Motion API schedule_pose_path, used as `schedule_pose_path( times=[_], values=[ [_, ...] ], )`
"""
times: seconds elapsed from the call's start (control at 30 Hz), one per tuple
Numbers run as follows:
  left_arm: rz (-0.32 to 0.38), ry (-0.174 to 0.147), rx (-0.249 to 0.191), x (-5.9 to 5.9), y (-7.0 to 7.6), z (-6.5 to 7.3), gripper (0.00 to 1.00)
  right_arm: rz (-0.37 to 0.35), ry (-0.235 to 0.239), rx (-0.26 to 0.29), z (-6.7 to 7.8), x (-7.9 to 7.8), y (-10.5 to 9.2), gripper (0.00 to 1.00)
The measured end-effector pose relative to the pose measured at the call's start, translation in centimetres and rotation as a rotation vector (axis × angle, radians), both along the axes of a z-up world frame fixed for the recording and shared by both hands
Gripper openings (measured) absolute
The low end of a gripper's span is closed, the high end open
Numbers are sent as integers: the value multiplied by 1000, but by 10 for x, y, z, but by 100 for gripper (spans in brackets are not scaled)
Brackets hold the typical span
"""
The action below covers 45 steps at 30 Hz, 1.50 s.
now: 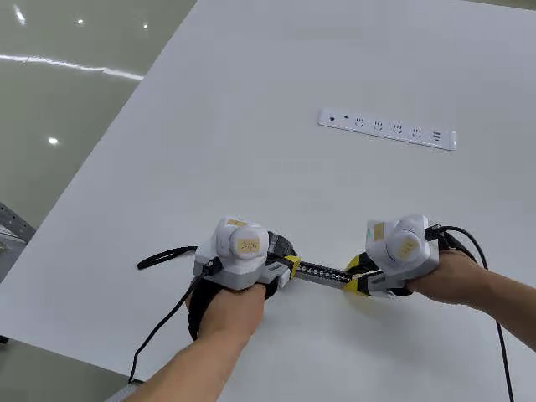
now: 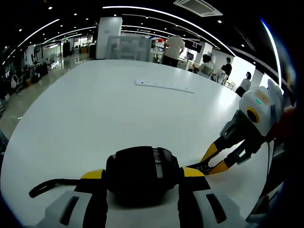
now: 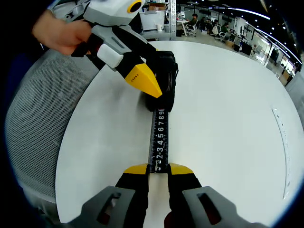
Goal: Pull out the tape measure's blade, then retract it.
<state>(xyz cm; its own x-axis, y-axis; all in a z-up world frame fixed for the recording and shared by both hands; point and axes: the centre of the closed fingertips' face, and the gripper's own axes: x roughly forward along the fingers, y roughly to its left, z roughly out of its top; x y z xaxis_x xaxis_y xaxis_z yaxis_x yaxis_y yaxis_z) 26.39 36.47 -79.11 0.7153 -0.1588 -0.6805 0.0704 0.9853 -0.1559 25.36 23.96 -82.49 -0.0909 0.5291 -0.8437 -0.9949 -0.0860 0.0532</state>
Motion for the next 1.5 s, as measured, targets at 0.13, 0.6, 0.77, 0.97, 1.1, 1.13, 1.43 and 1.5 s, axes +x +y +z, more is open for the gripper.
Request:
schedule_pose_path(
  times=[0.13, 0.6, 0.77, 0.97, 1.1, 1.13, 1.43, 1.5],
  values=[
    [0, -1, -2, 0, 0, 0, 56, 3, 2, 4, 1, -1, 6, 11],
    [1, -5, -17, 0, 1, 1, 56, 4, 4, 29, 0, -3, 29, 11],
    [0, -6, -21, 0, 1, 1, 56, 4, 3, 33, -1, -3, 36, 11],
    [-1, -4, -25, 0, 1, 1, 56, 4, 3, 37, -1, -4, 43, 11],
    [-2, -4, -28, 0, 2, 1, 56, 3, 4, 41, -1, -4, 49, 11],
    [-1, -4, -29, 0, 2, 1, 56, 2, 4, 43, -2, -4, 50, 11],
    [0, -4, -34, 0, 2, 1, 56, -19, 8, 50, -2, -5, 62, 11],
    [-1, -4, -33, 0, 2, 1, 56, -21, 7, 52, -2, -4, 64, 11]
  ],
)
